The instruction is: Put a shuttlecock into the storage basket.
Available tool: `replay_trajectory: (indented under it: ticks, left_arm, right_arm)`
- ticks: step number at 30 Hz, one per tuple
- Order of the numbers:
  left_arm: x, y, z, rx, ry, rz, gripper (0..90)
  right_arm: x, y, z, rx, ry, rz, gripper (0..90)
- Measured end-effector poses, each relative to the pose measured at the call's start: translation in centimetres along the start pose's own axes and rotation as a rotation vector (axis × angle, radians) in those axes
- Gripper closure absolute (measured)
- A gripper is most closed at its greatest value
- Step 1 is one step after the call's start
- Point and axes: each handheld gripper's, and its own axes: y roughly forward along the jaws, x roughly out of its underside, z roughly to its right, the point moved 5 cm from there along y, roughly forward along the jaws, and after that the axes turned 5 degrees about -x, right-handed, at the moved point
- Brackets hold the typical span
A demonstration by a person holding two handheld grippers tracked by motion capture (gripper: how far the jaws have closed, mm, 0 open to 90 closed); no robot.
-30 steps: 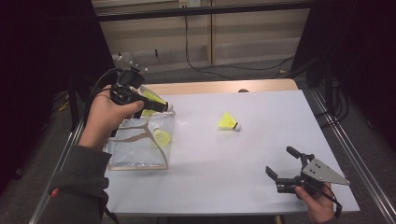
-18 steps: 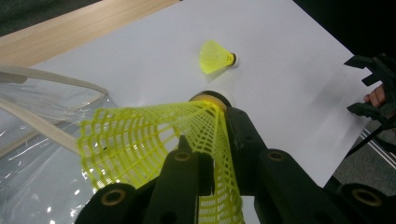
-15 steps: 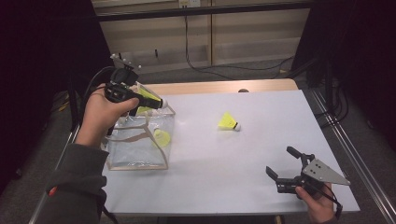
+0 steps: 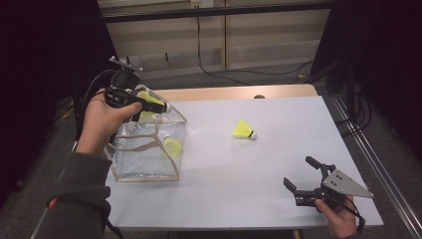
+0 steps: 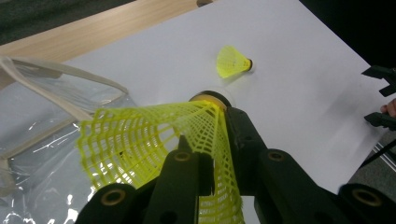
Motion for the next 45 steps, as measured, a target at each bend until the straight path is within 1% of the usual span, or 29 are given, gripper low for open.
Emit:
replay_trajectory:
  ticks: [9,13,14,18,20,27,29,38,40,41,43,45]
  left_arm:
    - [0.2,-0.1,-0.7,-0.019,-0.017,0.003,82.6]
    - [0.2,-0.4,-1.2,-0.033,-0.023,0.014,82.5]
    - [0.2,-0.4,-1.2,-0.038,-0.032,0.019,82.5]
    - [0.4,-0.5,-1.7,-0.049,-0.049,0.026,82.5]
    - [0.5,-0.6,-2.0,-0.056,-0.044,0.026,82.5]
    - [0.6,-0.7,-2.2,-0.063,-0.061,0.026,82.4]
    - [0.6,-0.8,-2.4,-0.069,-0.057,0.027,82.5]
    - [0.8,-0.8,-2.9,-0.091,-0.079,0.031,82.5]
    - [0.8,-0.8,-3.0,-0.087,-0.080,0.028,82.5]
    - [0.8,-0.8,-3.1,-0.097,-0.081,0.032,82.5]
    - [0.8,-0.8,-3.3,-0.097,-0.083,0.028,82.5]
    - [0.9,-0.8,-3.5,-0.108,-0.087,0.031,82.5]
  right_arm:
    - [0.0,0.0,0.0,0.000,-0.001,0.000,1.0]
    - [0.0,0.0,0.0,0.000,0.000,-0.001,1.0]
    - [0.0,0.0,0.0,0.000,-0.001,-0.001,1.0]
    - [0.0,0.0,0.0,0.000,0.000,-0.001,1.0]
    - [0.0,0.0,0.0,0.000,0.000,-0.001,1.0]
    - [0.0,0.0,0.0,-0.002,0.000,-0.004,1.1]
    - [0.0,0.0,0.0,-0.001,0.000,-0.005,1.1]
    - [0.0,-0.1,0.0,0.004,0.000,0.000,1.1]
    - [0.0,-0.1,0.0,0.003,-0.001,-0.001,1.1]
    - [0.0,-0.1,0.0,0.003,-0.001,-0.001,1.1]
    - [0.0,0.0,0.0,0.002,-0.001,-0.001,1.1]
    - [0.0,-0.1,0.0,0.004,-0.001,-0.001,1.1]
